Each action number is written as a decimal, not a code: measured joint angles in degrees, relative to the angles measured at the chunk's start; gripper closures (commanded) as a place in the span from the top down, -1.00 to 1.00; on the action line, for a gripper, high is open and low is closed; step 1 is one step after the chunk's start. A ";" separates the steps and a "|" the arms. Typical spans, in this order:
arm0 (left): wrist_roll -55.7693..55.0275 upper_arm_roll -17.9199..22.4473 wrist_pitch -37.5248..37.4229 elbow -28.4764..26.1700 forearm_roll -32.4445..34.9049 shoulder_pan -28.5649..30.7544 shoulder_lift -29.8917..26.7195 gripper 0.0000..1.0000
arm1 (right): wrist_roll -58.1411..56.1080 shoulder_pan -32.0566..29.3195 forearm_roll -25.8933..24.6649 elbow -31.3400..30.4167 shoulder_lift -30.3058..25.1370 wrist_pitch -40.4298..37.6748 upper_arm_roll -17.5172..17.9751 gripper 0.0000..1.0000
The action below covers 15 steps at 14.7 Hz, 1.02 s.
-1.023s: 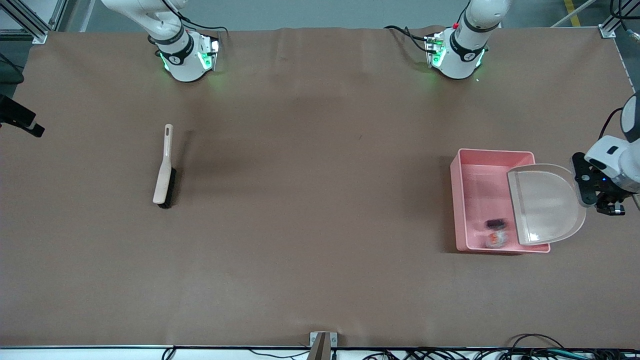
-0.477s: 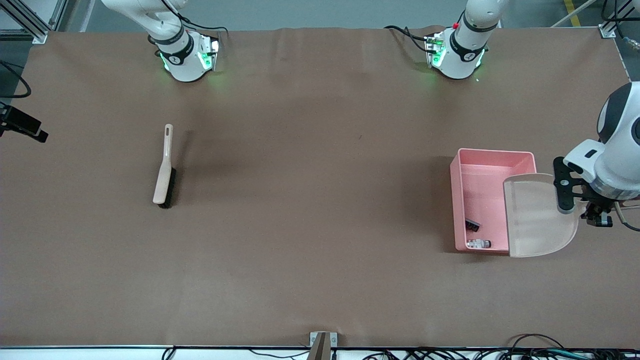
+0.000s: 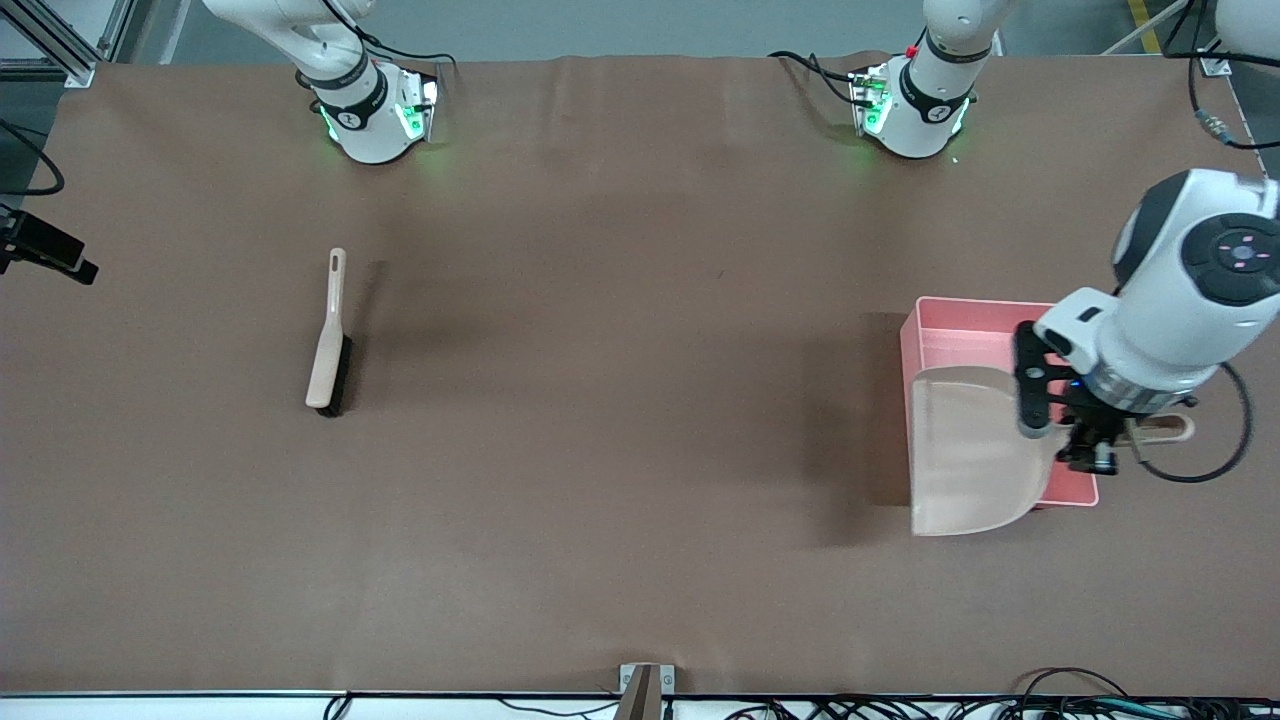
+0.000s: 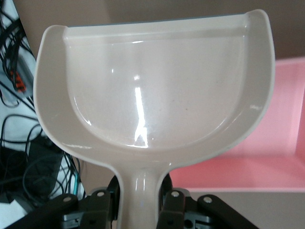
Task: Clean e-waste and dump in bin
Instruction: 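Lift the dustpan out of the bin with the left gripper, then lower the dustpan onto the table with the left gripper and release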
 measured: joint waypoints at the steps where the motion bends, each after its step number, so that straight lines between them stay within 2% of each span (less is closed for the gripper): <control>1: -1.68 0.05 0.38 0.02 -0.03 -1.61 1.22 -0.93 | -0.01 0.00 0.00 -0.02 0.00 0.00 0.00 1.00; 6: -9.09 0.83 4.07 0.04 -0.22 -8.96 8.29 -0.93 | -0.01 0.00 0.00 -0.06 0.00 0.00 0.00 1.00; 9: -13.62 1.36 5.45 -0.50 -1.03 -11.12 11.92 -0.94 | -0.01 0.00 0.00 -0.06 0.00 0.00 0.00 1.00; 13: -21.17 2.82 10.54 -4.53 -1.04 -12.38 13.94 -0.94 | -0.02 0.00 0.00 -0.07 -0.01 0.00 0.01 1.00; 15: -22.99 4.80 12.76 -5.64 -1.04 -14.29 13.97 -0.94 | -0.02 -0.01 0.00 -0.07 0.00 0.00 0.00 1.00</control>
